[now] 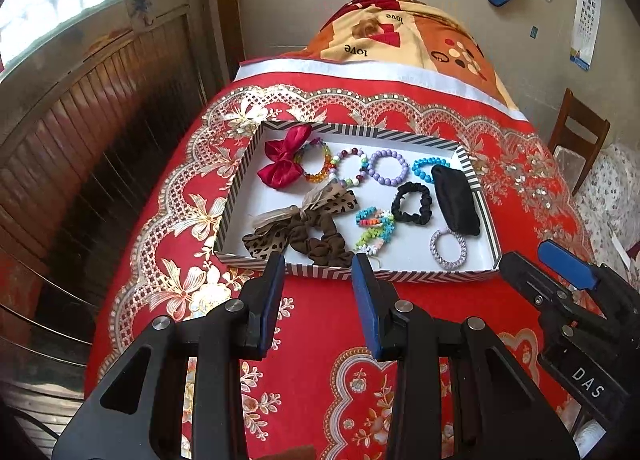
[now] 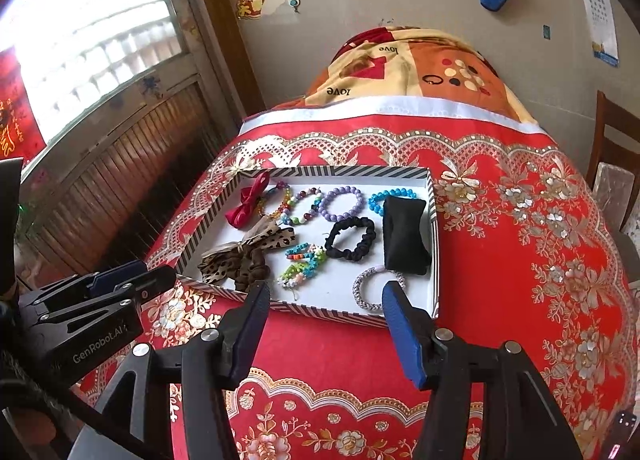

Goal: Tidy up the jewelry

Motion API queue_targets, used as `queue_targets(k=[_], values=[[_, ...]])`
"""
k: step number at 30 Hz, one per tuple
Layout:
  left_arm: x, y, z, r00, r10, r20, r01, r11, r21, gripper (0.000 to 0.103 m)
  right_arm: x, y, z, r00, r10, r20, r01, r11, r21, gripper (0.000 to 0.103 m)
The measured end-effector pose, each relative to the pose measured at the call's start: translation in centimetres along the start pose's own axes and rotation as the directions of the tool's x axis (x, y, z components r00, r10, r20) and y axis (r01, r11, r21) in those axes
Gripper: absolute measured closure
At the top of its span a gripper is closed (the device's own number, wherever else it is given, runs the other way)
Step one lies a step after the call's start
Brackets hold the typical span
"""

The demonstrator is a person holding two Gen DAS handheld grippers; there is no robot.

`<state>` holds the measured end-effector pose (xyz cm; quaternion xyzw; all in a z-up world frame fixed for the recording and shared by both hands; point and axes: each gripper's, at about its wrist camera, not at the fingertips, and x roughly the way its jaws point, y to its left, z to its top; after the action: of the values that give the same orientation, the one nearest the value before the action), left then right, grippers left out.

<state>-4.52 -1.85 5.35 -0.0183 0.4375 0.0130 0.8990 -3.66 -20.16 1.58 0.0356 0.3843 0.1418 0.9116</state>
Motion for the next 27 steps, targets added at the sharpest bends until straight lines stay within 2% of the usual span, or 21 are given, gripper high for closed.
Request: queue_targets(k=[27], values=[[1.0,0.5,0.4,1.0,-0.001,-0.014,0.001,1.0,0.0,0.069,1.3,0.3,0.7,1.0,0.005,-0.02,-0.005,1.0,-0.013,0.046]])
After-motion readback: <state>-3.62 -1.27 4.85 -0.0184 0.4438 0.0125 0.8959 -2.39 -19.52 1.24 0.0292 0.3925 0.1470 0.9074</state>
